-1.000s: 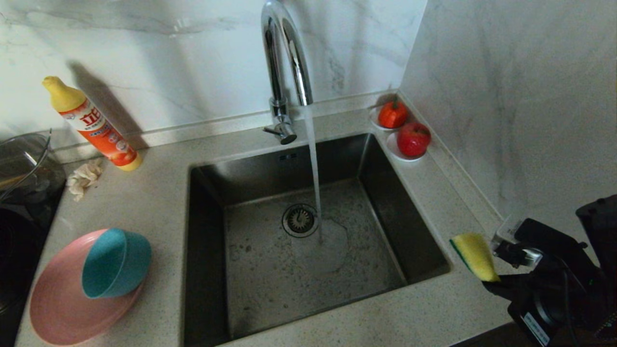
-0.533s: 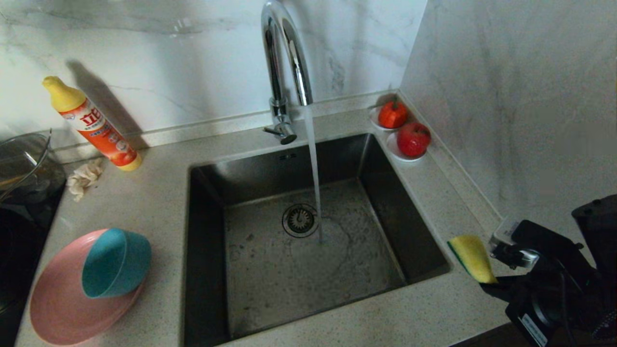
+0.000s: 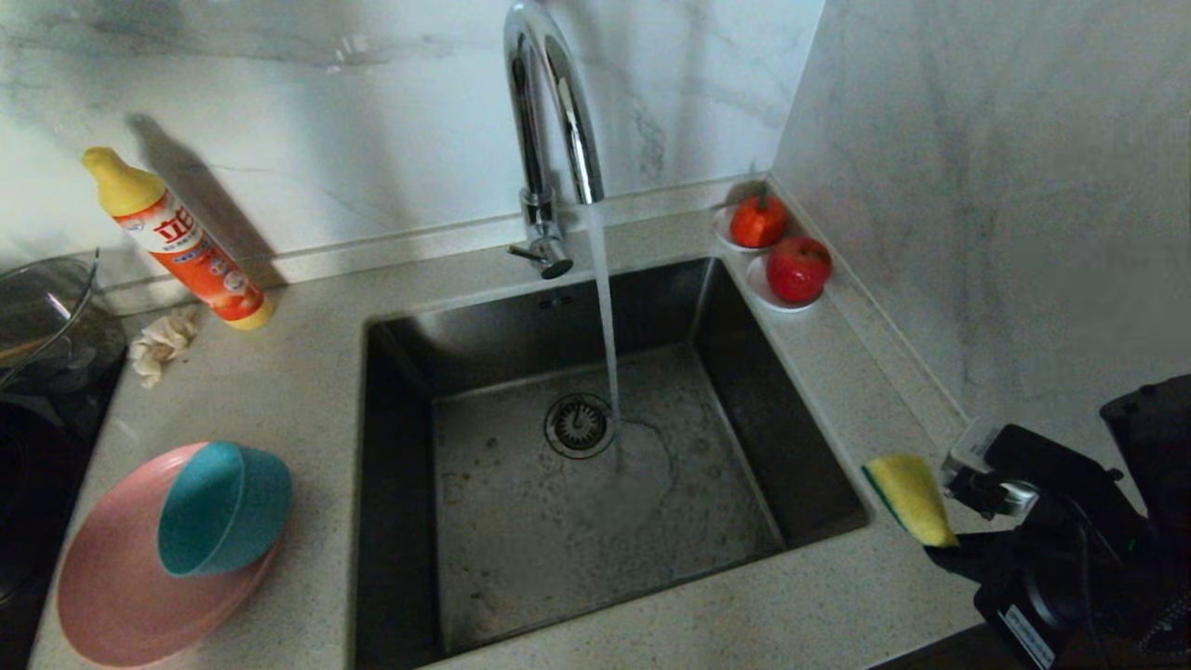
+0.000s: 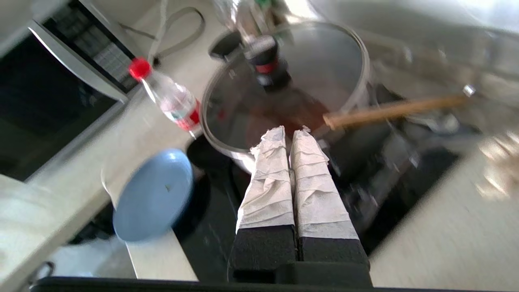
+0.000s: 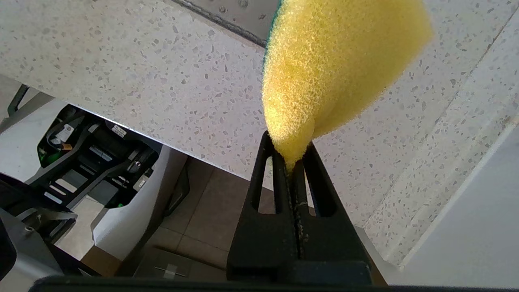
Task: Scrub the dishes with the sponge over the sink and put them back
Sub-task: Place the spoon in the glass basin
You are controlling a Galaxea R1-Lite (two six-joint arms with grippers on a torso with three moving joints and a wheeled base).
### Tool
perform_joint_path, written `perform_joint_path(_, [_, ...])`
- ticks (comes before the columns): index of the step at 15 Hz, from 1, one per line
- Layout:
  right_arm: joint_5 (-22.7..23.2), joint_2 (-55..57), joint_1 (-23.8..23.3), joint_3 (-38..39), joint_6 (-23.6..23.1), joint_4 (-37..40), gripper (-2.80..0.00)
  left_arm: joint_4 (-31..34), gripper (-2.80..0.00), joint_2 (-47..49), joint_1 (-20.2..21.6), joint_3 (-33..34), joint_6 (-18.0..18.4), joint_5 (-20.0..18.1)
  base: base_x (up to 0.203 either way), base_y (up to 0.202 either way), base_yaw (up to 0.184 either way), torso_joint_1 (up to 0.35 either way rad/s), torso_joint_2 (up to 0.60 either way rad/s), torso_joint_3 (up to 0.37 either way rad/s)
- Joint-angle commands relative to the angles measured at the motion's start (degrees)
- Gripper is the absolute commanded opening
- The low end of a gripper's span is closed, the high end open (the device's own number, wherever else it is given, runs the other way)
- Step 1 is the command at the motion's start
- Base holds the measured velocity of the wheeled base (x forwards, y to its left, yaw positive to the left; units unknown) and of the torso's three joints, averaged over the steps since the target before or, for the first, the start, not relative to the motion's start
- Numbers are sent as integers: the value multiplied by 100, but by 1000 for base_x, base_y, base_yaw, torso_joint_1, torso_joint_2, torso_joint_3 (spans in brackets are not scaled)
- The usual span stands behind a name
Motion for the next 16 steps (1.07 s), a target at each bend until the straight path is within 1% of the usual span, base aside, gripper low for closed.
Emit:
perform_joint_path(1, [-9,23,1,1,-8,7,-280,-467,-280,550,208,0,174,20,0,0,0,0,0,0])
perform_joint_path(2, [-2,46,1,9,-8,7,-280,-609,-280,681,257,3,210,-24,0,0,0,0,0,0])
perform_joint_path(3, [-4,66,1,17,-8,-34,-280,-627,-280,703,263,26,216,-165,0,0,0,0,0,0])
perform_joint_path(5, [-11,99,1,94,-22,-233,-280,-625,-280,816,271,10,249,-321,0,0,0,0,0,0])
perform_joint_path(12, [-11,199,9,125,-26,-309,-280,-654,-280,1377,333,-211,690,-406,0,0,0,0,0,0])
perform_joint_path(14, [-11,216,4,128,-26,-309,-280,-647,-280,1439,334,-160,881,-751,0,0,0,0,0,0])
perform_joint_path(16, [-11,224,1,132,-9,-318,-280,-646,-280,1487,326,-155,1092,-824,0,0,0,0,0,0])
